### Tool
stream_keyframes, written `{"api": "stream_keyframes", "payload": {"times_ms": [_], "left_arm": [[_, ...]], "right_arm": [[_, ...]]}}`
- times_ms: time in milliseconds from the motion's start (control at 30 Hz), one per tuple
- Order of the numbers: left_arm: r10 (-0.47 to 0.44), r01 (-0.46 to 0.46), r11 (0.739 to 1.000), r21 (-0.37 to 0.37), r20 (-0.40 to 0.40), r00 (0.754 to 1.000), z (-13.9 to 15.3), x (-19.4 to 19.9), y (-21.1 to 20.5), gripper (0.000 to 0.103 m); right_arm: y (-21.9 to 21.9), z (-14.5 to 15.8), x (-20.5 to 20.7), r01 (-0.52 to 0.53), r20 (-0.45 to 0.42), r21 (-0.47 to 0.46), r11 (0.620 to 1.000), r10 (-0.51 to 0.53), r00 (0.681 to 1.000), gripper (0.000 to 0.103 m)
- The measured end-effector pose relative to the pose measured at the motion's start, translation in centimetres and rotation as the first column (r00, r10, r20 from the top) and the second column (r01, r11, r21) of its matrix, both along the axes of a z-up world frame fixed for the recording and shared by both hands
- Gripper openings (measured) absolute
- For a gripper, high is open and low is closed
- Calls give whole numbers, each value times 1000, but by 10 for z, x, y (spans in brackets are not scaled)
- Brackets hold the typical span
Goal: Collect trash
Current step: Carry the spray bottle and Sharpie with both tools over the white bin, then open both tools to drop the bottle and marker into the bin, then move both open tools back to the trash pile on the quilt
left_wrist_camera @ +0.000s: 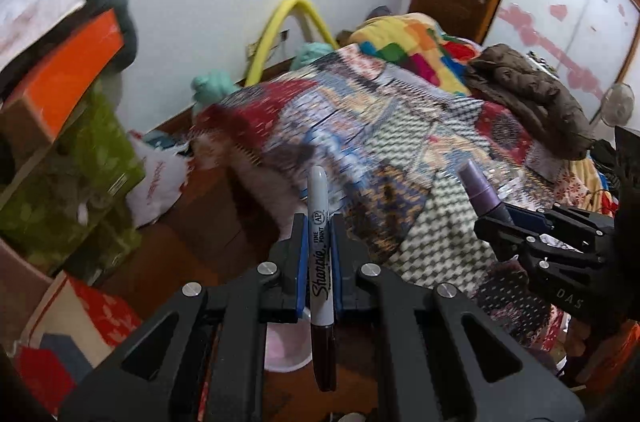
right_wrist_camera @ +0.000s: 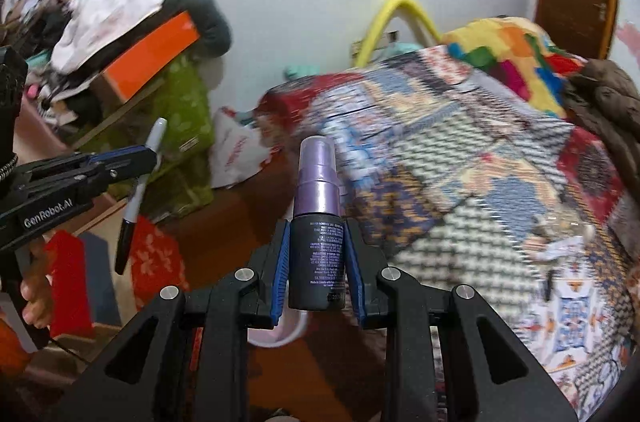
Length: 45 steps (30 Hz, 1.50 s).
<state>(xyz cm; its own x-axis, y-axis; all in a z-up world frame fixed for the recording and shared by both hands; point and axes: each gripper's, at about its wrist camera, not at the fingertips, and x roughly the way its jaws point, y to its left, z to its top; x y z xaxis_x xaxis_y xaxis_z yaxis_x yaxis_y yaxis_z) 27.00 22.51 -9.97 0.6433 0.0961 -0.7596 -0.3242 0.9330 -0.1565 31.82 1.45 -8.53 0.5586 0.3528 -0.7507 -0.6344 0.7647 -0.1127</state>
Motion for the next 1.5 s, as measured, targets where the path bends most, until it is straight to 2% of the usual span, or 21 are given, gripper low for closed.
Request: {"api": "stream_keyframes", "payload": {"times_ms": [233, 400, 733, 933, 1167, 1200, 1267, 1300, 1400, 1500], "left_arm": [[79, -83, 995, -55, -81, 994, -46, -22, 38, 9], [111, -128, 986, -109, -148, 983, -90, -33, 58, 9], [144, -219, 950, -222, -309, 940, -193, -34, 72, 9], [134, -235, 945, -229, -385, 913, -234, -28, 70, 9], [93, -220, 941, -257, -430, 898, -251, -23, 69, 9], [93, -222, 942, -251, -440, 893, -252, -23, 70, 10], [90, -223, 942, -251, -451, 888, -254, -23, 71, 13], [89, -224, 942, -250, -455, 886, -255, -23, 71, 15], [90, -217, 948, -233, -459, 884, -252, -25, 71, 20], [87, -195, 961, -195, -457, 885, -243, -26, 68, 21]], "right_arm": [[56, -53, -7, -82, -99, -34, 996, 78, 992, 24], [79, -92, -7, -111, -184, -73, 991, 96, 978, 24], [93, -179, 11, -111, -341, -190, 976, 41, 939, 24], [94, -216, 23, -95, -420, -223, 970, -8, 907, 24], [95, -232, 32, -78, -494, -206, 975, -35, 869, 25], [95, -233, 33, -68, -493, -210, 975, -45, 869, 26], [94, -237, 36, -54, -498, -220, 974, -65, 865, 36], [94, -239, 38, -44, -504, -225, 973, -77, 860, 38], [90, -238, 41, -28, -514, -218, 976, -90, 853, 38], [87, -232, 40, -20, -501, -218, 976, -94, 860, 38]]}}
